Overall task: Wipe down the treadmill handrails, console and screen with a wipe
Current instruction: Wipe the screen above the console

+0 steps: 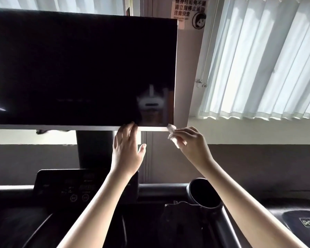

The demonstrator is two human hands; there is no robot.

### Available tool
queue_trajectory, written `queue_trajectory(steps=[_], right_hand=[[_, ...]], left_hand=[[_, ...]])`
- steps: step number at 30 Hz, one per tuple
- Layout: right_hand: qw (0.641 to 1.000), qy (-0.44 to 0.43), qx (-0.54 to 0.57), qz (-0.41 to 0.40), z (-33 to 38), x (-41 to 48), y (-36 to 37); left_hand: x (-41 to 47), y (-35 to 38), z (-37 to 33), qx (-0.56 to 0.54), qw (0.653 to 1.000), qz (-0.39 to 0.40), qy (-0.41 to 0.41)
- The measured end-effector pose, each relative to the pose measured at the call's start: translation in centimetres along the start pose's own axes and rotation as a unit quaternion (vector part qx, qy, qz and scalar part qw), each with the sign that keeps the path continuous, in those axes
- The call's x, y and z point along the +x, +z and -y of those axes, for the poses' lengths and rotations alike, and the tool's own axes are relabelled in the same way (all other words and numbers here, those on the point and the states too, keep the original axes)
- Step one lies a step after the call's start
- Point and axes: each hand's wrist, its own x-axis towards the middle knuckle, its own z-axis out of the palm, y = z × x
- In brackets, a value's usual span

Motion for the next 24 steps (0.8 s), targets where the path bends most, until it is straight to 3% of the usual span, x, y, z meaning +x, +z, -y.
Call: queue_trajectory(steps=[5, 9, 13, 19, 24], right_hand=[[0.999, 0.051, 0.006, 0.004, 0.5, -3.1, -1.2], [0.990, 0.140, -0.019, -0.001, 1.6, -7.0, -2.7], [0.961, 0.270, -0.021, -0.051, 4.1, -11.3, -4.4], [0.910, 0.410, -0.051, -0.029, 8.5, -17.1, -5.8], [0.889, 0.446, -0.082, -0.058, 12.3, -21.3, -6.5]], left_hand=[[-3.0, 0.0, 0.1, -0.053, 0.998, 0.012, -0.017], [-5.7, 0.1, 0.8, -0.093, 0.993, 0.069, -0.008], [-8.0, -0.3, 2.6, -0.131, 0.982, 0.137, 0.008], [-12.4, -0.7, 4.1, -0.168, 0.964, 0.205, 0.028], [-16.2, -0.2, 4.1, -0.193, 0.946, 0.253, 0.069]])
